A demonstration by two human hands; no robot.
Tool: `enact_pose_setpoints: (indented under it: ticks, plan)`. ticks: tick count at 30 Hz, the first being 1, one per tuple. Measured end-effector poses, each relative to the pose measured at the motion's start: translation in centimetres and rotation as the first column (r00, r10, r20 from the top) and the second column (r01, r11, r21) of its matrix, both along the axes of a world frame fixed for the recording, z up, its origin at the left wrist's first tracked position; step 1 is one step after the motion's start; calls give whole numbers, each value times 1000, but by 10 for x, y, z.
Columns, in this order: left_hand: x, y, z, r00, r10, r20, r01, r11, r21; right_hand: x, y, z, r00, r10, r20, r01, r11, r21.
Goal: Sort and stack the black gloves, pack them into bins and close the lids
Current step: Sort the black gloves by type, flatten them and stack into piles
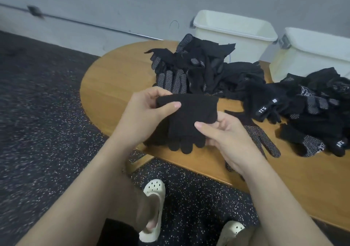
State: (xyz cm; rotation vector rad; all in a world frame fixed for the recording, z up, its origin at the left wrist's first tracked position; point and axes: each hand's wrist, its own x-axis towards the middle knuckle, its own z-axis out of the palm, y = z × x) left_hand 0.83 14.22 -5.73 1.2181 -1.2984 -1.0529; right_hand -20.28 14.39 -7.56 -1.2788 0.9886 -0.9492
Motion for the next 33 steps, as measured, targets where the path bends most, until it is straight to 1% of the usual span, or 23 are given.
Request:
enact_pose_setpoints:
  ticks: [4, 8, 12, 14, 17, 20, 23, 25, 29, 33]
  plan:
    - [32, -7, -7, 986, 133, 104, -136, 990, 28, 36, -12, -4, 1000, 10, 13, -10, 999, 35]
    - [54, -14, -16, 965, 237, 109, -243, 969, 50, 61, -18, -4, 999, 21, 38, -23, 998, 57]
    - [61, -20, -23, 944, 288, 160, -298, 953, 47, 73, -24, -5, 997, -69, 42, 65, 994, 91]
    - [65, -23, -28, 930, 310, 195, -326, 944, 53, 75, -26, -6, 996, -95, -1, 94, 991, 90]
    - [68, -25, -32, 923, 315, 219, -336, 939, 67, 76, -28, -9, 988, -101, -119, 104, 994, 26]
    - [67, -26, -36, 915, 323, 244, -345, 937, 56, 75, -30, -15, 966, -165, -200, 157, 986, -56]
    - [67, -29, -39, 897, 352, 269, -371, 928, 23, 78, -31, -17, 947, -210, -244, 191, 976, -101]
    - [66, -31, -42, 890, 340, 303, -354, 935, -10, 77, -32, -18, 926, -244, -287, 209, 967, -145]
    - [67, -33, -46, 879, 325, 350, -328, 943, -51, 73, -35, -21, 918, -262, -298, 233, 964, -129]
    - [69, -33, -45, 831, 339, 440, -332, 938, -97, 70, -35, -20, 904, -271, -332, 229, 960, -160]
